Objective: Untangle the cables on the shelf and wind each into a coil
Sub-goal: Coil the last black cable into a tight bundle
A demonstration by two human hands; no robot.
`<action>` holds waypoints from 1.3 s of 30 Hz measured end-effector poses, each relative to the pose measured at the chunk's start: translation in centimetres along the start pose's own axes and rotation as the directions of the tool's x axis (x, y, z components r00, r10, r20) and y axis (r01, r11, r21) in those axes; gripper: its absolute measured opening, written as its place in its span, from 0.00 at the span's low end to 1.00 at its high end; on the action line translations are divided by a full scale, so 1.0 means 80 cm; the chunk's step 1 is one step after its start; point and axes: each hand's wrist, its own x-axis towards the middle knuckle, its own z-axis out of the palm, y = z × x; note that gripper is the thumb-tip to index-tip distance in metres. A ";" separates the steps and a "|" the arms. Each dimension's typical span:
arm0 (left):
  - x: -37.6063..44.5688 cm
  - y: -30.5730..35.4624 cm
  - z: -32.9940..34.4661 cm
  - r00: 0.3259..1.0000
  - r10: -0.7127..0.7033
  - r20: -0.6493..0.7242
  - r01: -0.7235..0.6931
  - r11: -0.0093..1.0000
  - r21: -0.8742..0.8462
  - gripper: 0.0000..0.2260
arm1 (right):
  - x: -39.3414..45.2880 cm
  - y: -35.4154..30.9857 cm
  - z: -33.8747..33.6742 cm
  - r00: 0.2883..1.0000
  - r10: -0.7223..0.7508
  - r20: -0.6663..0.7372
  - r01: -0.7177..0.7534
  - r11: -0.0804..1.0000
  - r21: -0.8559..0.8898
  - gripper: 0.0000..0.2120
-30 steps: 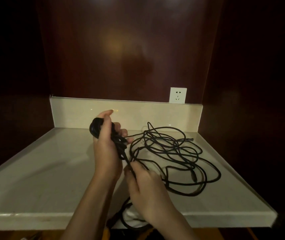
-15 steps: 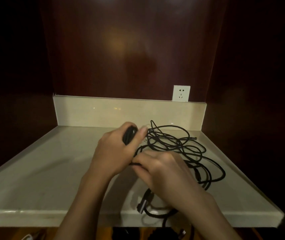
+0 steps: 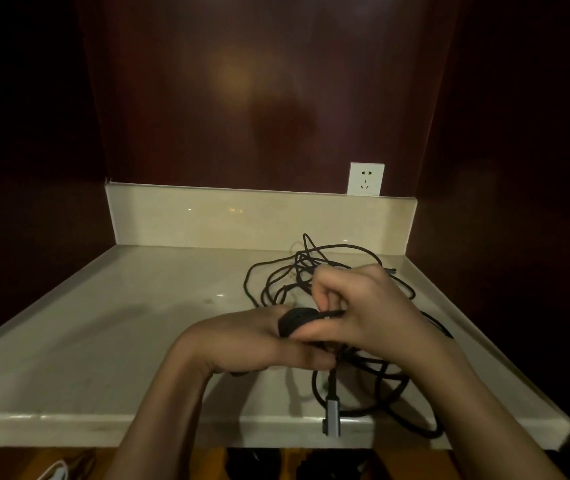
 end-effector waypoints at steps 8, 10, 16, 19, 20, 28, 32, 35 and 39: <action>-0.011 -0.013 -0.016 0.970 0.063 -0.233 -0.105 0.979 -0.172 0.08 | 0.004 0.027 -0.007 0.972 0.110 0.206 -0.132 0.987 0.096 0.13; -0.020 -0.022 -0.027 0.941 0.050 -0.334 -0.185 0.904 -0.386 0.12 | -0.009 0.042 -0.005 0.979 0.137 0.150 -0.150 0.986 0.079 0.13; -0.011 -0.030 -0.038 0.829 0.057 -0.557 -0.468 0.615 -0.634 0.15 | -0.044 0.051 0.008 0.954 0.254 0.161 -0.278 0.948 0.154 0.20; 0.002 -0.019 -0.025 0.770 0.063 -0.635 -0.508 0.662 -0.551 0.16 | -0.039 0.045 0.009 0.913 0.322 0.249 -0.373 0.908 0.193 0.13; 0.007 -0.014 -0.020 0.756 0.071 -0.650 -0.519 0.671 -0.530 0.15 | -0.034 0.043 0.010 0.878 0.381 0.290 -0.447 0.870 0.209 0.11; 0.027 0.000 -0.002 0.612 -0.012 -0.791 -0.636 0.587 -0.501 0.19 | 0.016 0.019 0.004 0.699 0.690 0.188 -0.327 0.075 0.942 0.05; 0.015 -0.002 -0.018 0.554 -0.094 -0.827 -0.734 0.414 -0.538 0.16 | 0.001 0.037 -0.022 0.848 0.418 0.325 -0.418 0.152 0.896 0.01; 0.009 0.002 -0.026 0.487 -0.149 -0.861 -0.779 0.372 -0.505 0.15 | -0.004 0.047 -0.028 0.806 0.417 0.420 -0.589 0.500 0.635 0.10; 0.007 0.011 -0.030 0.403 -0.187 -0.896 -0.844 0.303 -0.443 0.15 | 0.009 0.046 -0.031 0.882 0.468 0.055 -0.463 0.839 0.286 0.20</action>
